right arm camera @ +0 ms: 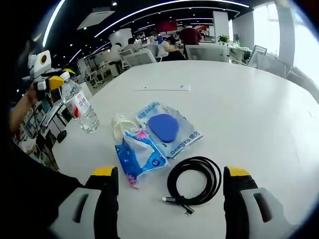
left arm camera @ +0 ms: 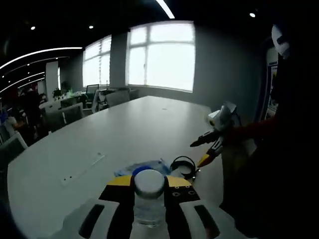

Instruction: Arrange the tabletop items into an orderly group along one side of the table until the central work area is clear of visible clutter.

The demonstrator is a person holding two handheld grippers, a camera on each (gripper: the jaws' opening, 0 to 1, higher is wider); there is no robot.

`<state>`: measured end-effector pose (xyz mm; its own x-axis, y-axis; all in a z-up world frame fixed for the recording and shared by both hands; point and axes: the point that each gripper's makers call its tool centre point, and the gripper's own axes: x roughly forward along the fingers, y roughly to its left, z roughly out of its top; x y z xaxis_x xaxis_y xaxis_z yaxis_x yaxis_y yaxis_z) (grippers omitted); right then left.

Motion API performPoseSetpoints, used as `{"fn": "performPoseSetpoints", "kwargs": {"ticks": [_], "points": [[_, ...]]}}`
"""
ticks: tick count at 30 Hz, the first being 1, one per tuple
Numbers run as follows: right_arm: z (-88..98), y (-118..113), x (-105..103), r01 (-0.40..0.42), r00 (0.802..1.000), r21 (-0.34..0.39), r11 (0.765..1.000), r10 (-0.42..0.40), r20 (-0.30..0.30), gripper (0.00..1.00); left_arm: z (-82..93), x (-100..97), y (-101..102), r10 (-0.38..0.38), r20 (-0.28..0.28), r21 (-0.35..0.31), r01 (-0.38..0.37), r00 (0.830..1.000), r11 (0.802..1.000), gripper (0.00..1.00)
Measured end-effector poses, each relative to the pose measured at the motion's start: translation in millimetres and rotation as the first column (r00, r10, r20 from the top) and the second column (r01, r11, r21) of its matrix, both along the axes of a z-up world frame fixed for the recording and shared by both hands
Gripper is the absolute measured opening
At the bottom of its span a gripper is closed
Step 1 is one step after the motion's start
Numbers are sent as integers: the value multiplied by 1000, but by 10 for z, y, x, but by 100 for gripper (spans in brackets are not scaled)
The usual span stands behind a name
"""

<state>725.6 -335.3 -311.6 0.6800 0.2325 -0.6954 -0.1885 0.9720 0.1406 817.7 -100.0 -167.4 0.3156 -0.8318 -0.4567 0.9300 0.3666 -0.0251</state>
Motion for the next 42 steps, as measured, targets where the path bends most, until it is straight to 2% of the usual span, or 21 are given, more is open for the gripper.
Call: {"fn": "performPoseSetpoints", "kwargs": {"ticks": [3,8,12,22,27,29,36,42], "points": [[2,13,9,-3,1000,0,1000,3,1,83,48,173,137,-4,11,13,4,1000,1000,19],[-6,7,16,0,1000,0,1000,0,1,83,101,325,279,-19,24,22,18,1000,1000,19],[-6,5,36,3,1000,1,1000,-3,4,83,77,450,371,-45,24,30,44,999,999,19],[-42,-33,60,7,1000,-11,1000,-7,1,83,-22,687,408,-102,40,31,101,994,994,19],[-56,-37,51,19,1000,-11,1000,-19,-2,82,-136,821,409,-141,27,60,139,990,988,19],[-73,-40,44,23,1000,-16,1000,-23,-6,82,-198,901,432,-139,9,72,138,990,988,19],[-123,-92,14,42,999,-25,999,-42,-19,82,-355,1087,559,-145,2,126,143,989,982,19],[-151,-142,-1,61,998,-29,998,-62,-24,82,-502,1073,592,-204,-8,179,202,979,963,19]]}}
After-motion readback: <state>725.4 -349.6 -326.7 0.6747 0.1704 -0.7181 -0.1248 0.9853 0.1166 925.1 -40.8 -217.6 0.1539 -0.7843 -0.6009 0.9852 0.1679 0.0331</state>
